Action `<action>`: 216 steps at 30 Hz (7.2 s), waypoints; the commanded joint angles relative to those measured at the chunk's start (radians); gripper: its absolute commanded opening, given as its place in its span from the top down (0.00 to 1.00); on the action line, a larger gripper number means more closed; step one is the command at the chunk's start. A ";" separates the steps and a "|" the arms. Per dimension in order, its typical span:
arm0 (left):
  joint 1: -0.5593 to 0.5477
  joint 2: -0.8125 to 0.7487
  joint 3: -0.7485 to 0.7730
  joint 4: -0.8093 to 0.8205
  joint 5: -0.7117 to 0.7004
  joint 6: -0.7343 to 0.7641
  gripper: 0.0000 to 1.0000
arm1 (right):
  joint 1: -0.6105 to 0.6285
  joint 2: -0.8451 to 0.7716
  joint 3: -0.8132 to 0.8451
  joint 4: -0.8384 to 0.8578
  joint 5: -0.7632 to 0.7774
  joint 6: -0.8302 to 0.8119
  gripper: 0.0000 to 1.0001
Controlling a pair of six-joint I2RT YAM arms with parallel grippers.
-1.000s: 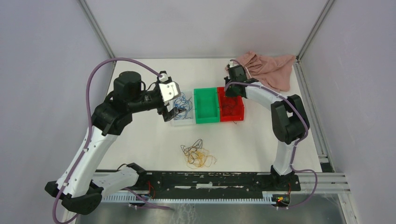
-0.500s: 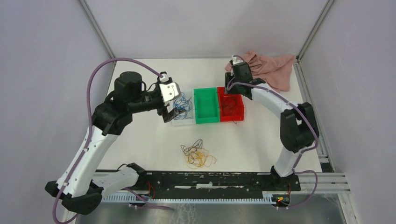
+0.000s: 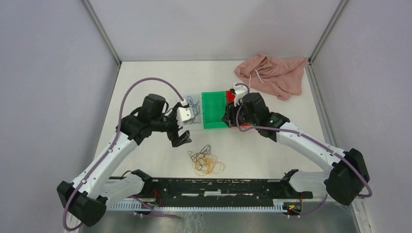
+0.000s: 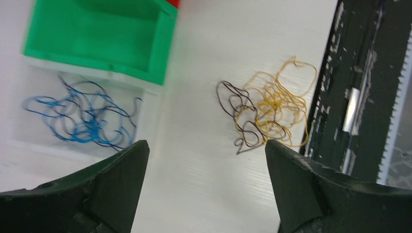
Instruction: Untangle the cables
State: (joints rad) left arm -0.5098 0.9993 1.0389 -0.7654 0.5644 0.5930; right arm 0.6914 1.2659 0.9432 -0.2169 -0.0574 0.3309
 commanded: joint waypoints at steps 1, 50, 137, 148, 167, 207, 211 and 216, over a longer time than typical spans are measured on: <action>0.005 -0.002 -0.097 -0.007 0.098 0.035 0.07 | -0.006 -0.104 -0.059 0.072 -0.014 0.024 0.50; -0.046 0.162 0.092 -0.008 0.093 0.049 0.97 | 0.005 -0.113 -0.254 0.662 -0.386 0.283 0.45; -0.078 0.108 0.785 0.118 0.125 0.103 0.97 | 0.291 -0.236 -0.130 0.353 0.257 -0.006 0.36; -0.078 0.092 0.719 0.118 0.150 0.078 0.97 | 0.290 -0.132 0.009 0.521 -0.092 0.001 0.31; -0.078 0.101 0.768 0.133 0.177 0.018 0.97 | 0.292 0.083 0.029 0.710 -0.144 0.165 0.50; -0.078 0.146 0.992 0.385 0.077 0.141 0.97 | 0.343 0.451 -0.258 0.896 0.026 0.292 0.58; -0.078 0.145 1.002 0.454 0.043 0.142 0.97 | 0.347 0.432 -0.267 0.908 0.038 0.296 0.55; -0.078 0.127 0.965 0.359 0.072 0.135 0.97 | 0.346 0.267 -0.213 0.808 0.067 0.265 0.42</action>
State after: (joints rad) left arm -0.5850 1.1507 2.0125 -0.4042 0.6369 0.6888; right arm 1.0325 1.6894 0.6804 0.6136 -0.0296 0.6167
